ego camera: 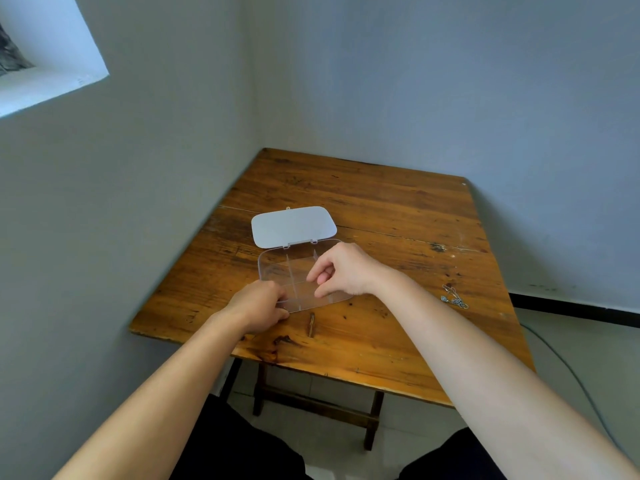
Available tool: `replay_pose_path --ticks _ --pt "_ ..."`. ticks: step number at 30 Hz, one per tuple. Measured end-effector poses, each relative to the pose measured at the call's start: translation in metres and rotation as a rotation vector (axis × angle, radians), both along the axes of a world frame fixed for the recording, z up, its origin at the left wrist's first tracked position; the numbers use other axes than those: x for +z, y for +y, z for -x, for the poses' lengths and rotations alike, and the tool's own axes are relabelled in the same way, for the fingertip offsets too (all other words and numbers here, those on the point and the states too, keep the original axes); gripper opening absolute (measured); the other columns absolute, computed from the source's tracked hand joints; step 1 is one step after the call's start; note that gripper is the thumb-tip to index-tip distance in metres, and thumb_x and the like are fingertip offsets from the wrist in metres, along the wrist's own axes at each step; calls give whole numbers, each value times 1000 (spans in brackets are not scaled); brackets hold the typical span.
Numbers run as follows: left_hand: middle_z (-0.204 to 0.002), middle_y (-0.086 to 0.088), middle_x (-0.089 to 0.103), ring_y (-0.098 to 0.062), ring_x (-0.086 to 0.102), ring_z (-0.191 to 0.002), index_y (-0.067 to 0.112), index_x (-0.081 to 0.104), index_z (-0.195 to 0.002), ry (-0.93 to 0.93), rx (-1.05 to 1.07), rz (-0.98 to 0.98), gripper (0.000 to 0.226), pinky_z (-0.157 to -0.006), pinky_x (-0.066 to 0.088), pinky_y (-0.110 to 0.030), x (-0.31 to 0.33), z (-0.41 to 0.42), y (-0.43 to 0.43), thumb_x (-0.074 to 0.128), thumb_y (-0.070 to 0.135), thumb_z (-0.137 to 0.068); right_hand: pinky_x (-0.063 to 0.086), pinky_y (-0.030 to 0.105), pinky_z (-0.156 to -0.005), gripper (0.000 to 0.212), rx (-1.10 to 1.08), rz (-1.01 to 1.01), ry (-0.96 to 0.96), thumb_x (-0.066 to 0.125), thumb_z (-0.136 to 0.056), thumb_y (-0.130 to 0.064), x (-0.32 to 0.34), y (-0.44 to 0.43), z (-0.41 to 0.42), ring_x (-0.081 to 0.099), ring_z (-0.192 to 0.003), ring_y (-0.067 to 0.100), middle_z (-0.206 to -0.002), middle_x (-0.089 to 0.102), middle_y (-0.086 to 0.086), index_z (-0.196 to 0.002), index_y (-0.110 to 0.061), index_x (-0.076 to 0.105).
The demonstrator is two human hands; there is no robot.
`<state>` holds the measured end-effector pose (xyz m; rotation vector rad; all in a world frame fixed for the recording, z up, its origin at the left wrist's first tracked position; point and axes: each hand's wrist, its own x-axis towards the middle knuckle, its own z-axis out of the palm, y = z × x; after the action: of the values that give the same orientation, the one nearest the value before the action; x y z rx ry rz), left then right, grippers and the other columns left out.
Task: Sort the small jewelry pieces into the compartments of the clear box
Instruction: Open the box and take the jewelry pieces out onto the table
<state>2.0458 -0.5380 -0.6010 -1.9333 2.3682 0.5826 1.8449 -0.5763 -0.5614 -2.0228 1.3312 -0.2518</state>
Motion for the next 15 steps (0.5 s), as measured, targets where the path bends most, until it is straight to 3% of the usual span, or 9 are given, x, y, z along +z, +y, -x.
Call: replay_pose_path --ticks 3,8,12,15 --pt "-87 8 64 -10 58 -79 26 68 -93 57 19 -21 9 -61 43 -25 2 0 -2 71 29 -85 50 18 -67 28 -173 -20 -205 89 -71 -25 -1 2 7 67 -76 1 -82 72 -12 -93 -35 75" --pt "-84 8 68 -10 62 -79 25 72 -84 172 62 -22 12 -68 54 -28 15 -3 -5 81 28 -77 56 31 -85 33 -523 -134 -503 87 -75 -16 -18 11 17 67 -91 10 -96 71 -4 -101 -28 72" --pt "-69 6 71 -4 62 -64 24 73 -68 451 156 23 15 -54 47 -18 31 -7 -1 87 28 -69 56 23 -70 38 -629 -185 -599 85 -77 -13 -24 16 20 69 -78 9 -95 71 -4 -111 -22 72" --pt "-72 5 73 0 60 -61 24 75 -69 655 228 78 14 -53 46 -13 46 -5 3 87 30 -70 57 25 -72 43 -691 -217 -725 85 -77 -11 -21 19 20 68 -78 13 -99 71 0 -117 -19 71"
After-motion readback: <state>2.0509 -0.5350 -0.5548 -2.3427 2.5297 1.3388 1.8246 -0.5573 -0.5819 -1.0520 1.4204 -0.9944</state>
